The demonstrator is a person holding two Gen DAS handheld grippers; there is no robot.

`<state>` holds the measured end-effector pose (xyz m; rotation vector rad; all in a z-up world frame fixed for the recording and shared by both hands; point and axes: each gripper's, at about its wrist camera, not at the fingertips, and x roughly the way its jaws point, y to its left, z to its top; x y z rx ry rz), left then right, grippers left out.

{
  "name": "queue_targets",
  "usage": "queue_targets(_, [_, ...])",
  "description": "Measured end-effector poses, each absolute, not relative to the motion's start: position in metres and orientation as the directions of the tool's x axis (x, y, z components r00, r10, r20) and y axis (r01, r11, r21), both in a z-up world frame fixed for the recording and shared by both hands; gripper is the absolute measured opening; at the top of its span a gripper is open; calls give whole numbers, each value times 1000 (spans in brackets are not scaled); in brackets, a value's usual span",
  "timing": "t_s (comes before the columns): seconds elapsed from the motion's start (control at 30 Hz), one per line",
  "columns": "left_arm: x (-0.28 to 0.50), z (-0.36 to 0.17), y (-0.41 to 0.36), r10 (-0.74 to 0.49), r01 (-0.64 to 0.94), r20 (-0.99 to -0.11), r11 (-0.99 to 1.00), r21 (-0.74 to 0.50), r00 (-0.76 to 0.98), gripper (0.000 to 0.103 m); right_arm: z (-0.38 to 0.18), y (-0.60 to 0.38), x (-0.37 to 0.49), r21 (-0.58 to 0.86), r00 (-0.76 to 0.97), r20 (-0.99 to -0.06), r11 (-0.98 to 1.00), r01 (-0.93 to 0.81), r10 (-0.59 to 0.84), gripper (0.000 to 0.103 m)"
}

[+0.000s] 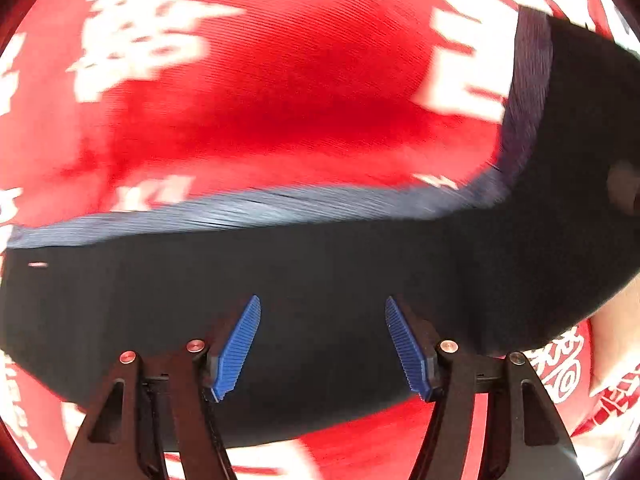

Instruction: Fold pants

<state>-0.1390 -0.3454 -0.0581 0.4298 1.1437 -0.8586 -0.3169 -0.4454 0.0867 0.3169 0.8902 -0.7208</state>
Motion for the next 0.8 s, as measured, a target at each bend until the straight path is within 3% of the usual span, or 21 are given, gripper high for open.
queue_targets(0.1, [-94,-46,-295,-339,743,-922,663,-92,188,68,75,-403,-274,-151,393,-801,787,598,-452,11])
queue_targets(0.13, [-77,-45,-279,-321,730,-928,679,-86,189,75,66,-390,-260,-183,377,-809,803,567,-450,11])
queue_targets(0.2, [-51,-45,-245,-288,695,-936,716,-68,204,80,43,-363,-232,-230,353,-824,831,507,-444,11])
queue_targets(0.37, [-14,-53,-192,-229,651,-954,758,-49,194,80,-33,-294,-174,-346,243,-867,876,335,-435,14])
queue_targets(0.47, [0,-55,-175,-243,644,-958,760,-90,153,80,-65,-254,-163,-465,181,-844,858,219,-504,28])
queue_targets(0.5, [5,-59,-175,-258,652,-957,750,-111,134,80,-63,-245,-166,-478,187,-839,856,198,-512,37])
queue_targets(0.53, [5,-61,-181,-275,666,-955,734,-134,111,80,-57,-241,-170,-459,201,-846,867,196,-494,45])
queue_targets(0.6, [3,-61,-192,-317,700,-947,689,-187,59,80,-38,-241,-186,-398,223,-864,884,246,-451,48])
queue_targets(0.8, [-37,-50,-249,-414,772,-898,520,-367,-148,80,11,-307,-245,-211,184,-901,768,605,-393,52])
